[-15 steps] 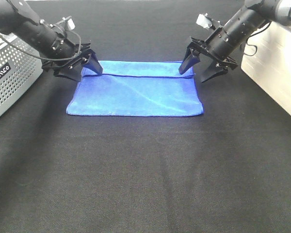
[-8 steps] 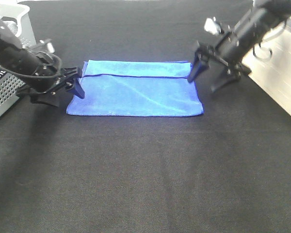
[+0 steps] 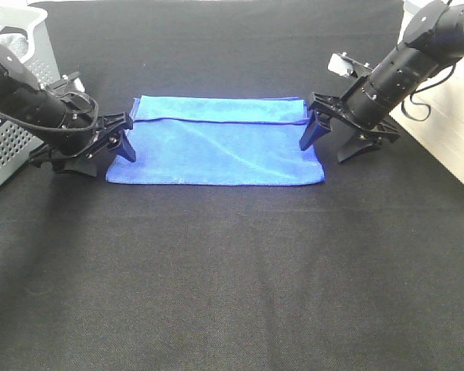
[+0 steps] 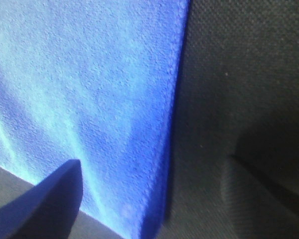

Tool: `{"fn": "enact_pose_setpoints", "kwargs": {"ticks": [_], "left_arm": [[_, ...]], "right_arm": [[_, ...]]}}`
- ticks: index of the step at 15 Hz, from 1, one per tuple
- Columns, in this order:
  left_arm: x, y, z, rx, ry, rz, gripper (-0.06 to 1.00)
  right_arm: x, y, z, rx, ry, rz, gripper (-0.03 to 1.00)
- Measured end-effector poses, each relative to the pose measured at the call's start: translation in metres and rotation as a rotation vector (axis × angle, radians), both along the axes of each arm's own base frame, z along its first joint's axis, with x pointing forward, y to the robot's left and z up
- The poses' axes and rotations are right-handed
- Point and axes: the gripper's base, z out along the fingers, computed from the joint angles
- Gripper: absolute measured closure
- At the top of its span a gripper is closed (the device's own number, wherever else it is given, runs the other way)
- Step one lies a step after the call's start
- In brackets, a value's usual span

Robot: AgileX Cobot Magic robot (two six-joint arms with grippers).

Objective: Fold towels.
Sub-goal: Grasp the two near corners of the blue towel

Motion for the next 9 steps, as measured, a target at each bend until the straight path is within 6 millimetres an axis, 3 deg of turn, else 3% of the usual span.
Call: {"fn": "enact_pose_setpoints", "kwargs": {"ticks": [3, 5, 6, 7, 9], "left_arm": [[0.004, -0.002, -0.002, -0.015, 0.003, 0.003, 0.26], [0.012, -0.009, -0.004, -0.031, 0.009, -0.021, 0.34], [0.014, -0.012, -0.005, -0.042, 0.018, -0.026, 0.41], [0.013, -0.013, -0.007, -0.052, 0.035, -0.027, 0.56], [0.010, -0.013, -0.011, -0.051, 0.078, -0.051, 0.85]], "right_arm": [[0.000, 0.006, -0.008, 0.034, 0.009, 0.002, 0.24], [-0.001, 0.018, -0.011, 0.047, 0.005, 0.014, 0.30], [-0.002, 0.023, -0.013, 0.049, 0.010, 0.021, 0.38], [-0.002, 0.024, -0.016, 0.047, 0.016, 0.021, 0.59], [-0.003, 0.022, -0.021, 0.032, 0.039, 0.004, 0.87]]}}
